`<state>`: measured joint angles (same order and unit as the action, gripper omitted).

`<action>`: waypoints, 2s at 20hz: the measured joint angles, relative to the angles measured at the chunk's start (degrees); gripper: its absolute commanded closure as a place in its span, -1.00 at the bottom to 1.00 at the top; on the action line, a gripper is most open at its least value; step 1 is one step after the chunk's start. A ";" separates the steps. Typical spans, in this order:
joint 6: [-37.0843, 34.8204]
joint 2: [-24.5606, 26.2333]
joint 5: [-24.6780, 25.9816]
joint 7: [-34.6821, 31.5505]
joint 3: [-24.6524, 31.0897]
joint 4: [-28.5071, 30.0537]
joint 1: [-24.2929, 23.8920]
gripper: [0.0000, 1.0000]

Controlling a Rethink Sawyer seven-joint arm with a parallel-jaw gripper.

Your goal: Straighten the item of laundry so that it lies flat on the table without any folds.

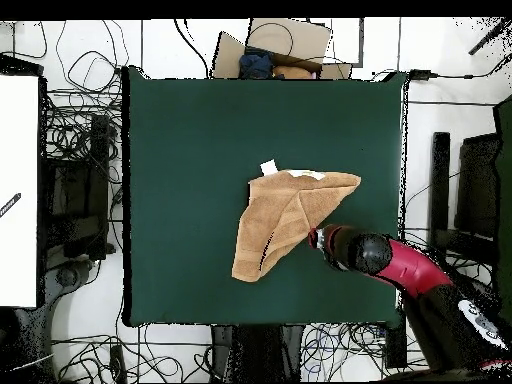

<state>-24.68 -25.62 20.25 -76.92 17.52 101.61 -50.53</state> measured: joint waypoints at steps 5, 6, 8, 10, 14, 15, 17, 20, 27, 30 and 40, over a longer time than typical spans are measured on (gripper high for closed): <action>0.00 -0.50 0.00 0.00 0.16 0.08 0.01 -1.00; 0.00 -0.85 0.00 0.00 0.22 0.23 0.01 -1.00; -0.01 -1.37 0.00 0.00 0.29 0.41 0.03 -1.00; -0.01 -1.96 0.00 0.00 0.36 0.53 0.05 -1.00; -0.01 -3.23 0.00 0.00 0.45 0.61 0.15 -1.00; -0.01 -3.54 0.00 0.00 0.46 0.61 0.18 -1.00; -0.01 -4.34 0.00 0.00 0.49 0.61 0.28 -1.00; -0.01 -5.35 0.00 0.00 0.51 0.62 0.38 -1.00; -0.01 -6.11 0.00 0.00 0.63 0.64 0.40 -1.00; -0.01 -6.02 0.00 0.00 0.84 0.65 0.40 -1.00; -0.01 -3.64 0.00 0.00 1.74 0.66 0.40 -1.00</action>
<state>-24.69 -29.26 20.25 -76.92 19.26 102.27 -50.13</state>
